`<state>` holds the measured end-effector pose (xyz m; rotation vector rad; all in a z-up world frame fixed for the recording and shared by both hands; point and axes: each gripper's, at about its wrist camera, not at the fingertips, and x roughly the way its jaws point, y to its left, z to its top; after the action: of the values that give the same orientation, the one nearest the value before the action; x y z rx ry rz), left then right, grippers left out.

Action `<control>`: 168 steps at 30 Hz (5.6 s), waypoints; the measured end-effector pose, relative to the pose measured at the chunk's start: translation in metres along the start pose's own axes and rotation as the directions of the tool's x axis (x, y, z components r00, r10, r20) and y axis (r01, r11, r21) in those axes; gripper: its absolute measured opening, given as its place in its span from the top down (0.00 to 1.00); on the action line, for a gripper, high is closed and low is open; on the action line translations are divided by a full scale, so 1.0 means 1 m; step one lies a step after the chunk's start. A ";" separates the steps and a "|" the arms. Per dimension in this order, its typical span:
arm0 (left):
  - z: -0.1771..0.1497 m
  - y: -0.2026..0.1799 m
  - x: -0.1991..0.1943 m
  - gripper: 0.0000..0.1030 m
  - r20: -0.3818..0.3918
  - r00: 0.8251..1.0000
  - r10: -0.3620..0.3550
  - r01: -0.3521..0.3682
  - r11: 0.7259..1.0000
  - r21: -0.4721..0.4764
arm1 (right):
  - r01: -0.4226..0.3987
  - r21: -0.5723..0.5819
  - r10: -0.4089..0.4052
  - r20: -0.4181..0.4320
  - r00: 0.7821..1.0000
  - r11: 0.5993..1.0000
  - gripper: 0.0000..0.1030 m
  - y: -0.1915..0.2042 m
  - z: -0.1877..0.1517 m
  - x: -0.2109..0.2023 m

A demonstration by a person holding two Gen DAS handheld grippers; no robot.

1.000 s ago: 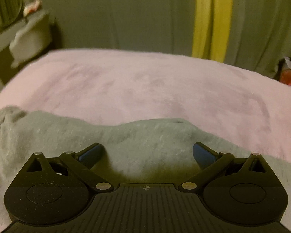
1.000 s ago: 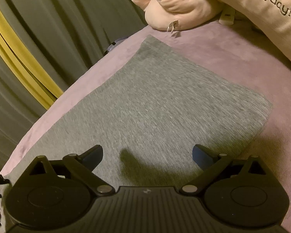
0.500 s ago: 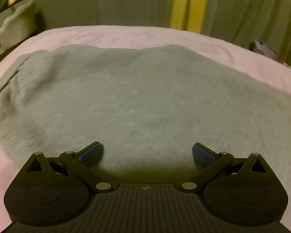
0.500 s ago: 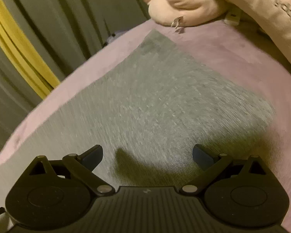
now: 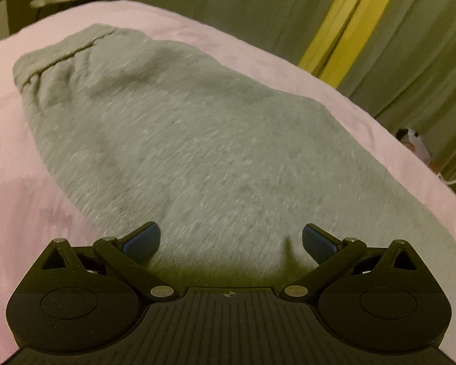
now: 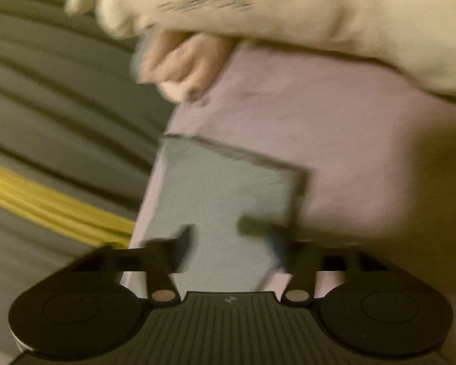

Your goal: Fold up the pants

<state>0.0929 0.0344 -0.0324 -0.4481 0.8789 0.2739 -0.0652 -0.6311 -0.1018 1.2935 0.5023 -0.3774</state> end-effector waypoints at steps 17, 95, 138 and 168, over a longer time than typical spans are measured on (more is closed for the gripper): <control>-0.003 -0.015 0.017 0.00 -0.026 0.996 0.079 -0.077 0.992 0.098 | 0.026 0.063 -0.025 -0.011 1.000 0.998 0.54 -0.018 0.010 -0.006; -0.015 0.062 -0.040 0.00 0.073 0.984 -0.160 0.175 0.926 -0.334 | -0.257 -0.960 -0.062 -0.264 0.962 0.109 0.89 0.240 -0.336 0.073; -0.010 0.030 -0.027 0.00 -0.040 0.983 -0.179 0.171 0.973 -0.154 | -0.142 -0.357 -0.077 -0.534 0.842 0.923 0.05 0.187 -0.203 0.081; 0.001 -0.146 0.108 0.58 -0.537 0.729 -0.425 0.524 0.851 0.039 | 0.066 -0.594 -0.280 -0.276 0.919 0.802 0.04 0.157 -0.139 0.087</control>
<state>0.2190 -0.0874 -0.0790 -0.5657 1.2603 -0.4342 0.0714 -0.4576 -0.0488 0.7140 0.9690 -0.1197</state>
